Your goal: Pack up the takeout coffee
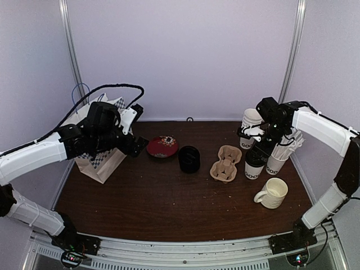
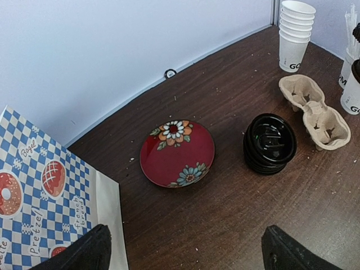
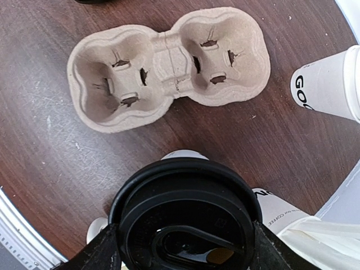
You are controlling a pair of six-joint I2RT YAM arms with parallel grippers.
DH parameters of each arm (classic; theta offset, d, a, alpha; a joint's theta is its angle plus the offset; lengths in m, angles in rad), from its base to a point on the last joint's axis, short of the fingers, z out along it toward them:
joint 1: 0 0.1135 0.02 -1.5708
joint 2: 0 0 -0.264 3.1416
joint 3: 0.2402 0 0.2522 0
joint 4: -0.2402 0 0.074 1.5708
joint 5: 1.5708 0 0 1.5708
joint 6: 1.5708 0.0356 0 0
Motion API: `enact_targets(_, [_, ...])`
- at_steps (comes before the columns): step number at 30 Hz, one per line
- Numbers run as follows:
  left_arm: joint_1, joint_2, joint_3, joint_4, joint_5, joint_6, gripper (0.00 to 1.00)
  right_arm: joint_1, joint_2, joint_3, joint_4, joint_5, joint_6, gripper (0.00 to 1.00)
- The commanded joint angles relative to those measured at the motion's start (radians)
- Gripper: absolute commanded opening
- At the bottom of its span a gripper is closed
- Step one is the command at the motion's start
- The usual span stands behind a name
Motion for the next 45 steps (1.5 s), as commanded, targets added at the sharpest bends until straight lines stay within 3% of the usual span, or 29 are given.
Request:
enact_targets(1, [0.002, 0.010, 0.038, 0.001, 0.006, 0.006, 0.97, -0.016, 0.016, -0.026, 0.085, 0.043, 0.022, 0.74])
enact_targets(11, [0.002, 0.015, 0.042, -0.008, 0.003, 0.009, 0.97, -0.042, 0.081, -0.030, 0.097, -0.004, 0.031, 0.78])
enact_targets(22, [0.002, 0.015, 0.045, -0.012, 0.013, 0.009, 0.97, -0.047, 0.091, -0.018, 0.073, -0.051, 0.042, 0.91])
enact_targets(32, [0.002, 0.017, 0.056, -0.023, 0.025, 0.005, 0.98, -0.048, 0.059, 0.261, -0.080, -0.230, 0.115, 0.93])
enact_targets(41, [0.002, 0.015, 0.065, -0.033, 0.059, -0.001, 0.98, -0.057, 0.233, 0.536, -0.020, 0.032, 0.147, 0.92])
enact_targets(45, [0.002, 0.011, 0.065, -0.034, 0.059, 0.002, 0.97, -0.059, 0.325, 0.622, -0.004, 0.098, 0.118, 0.81])
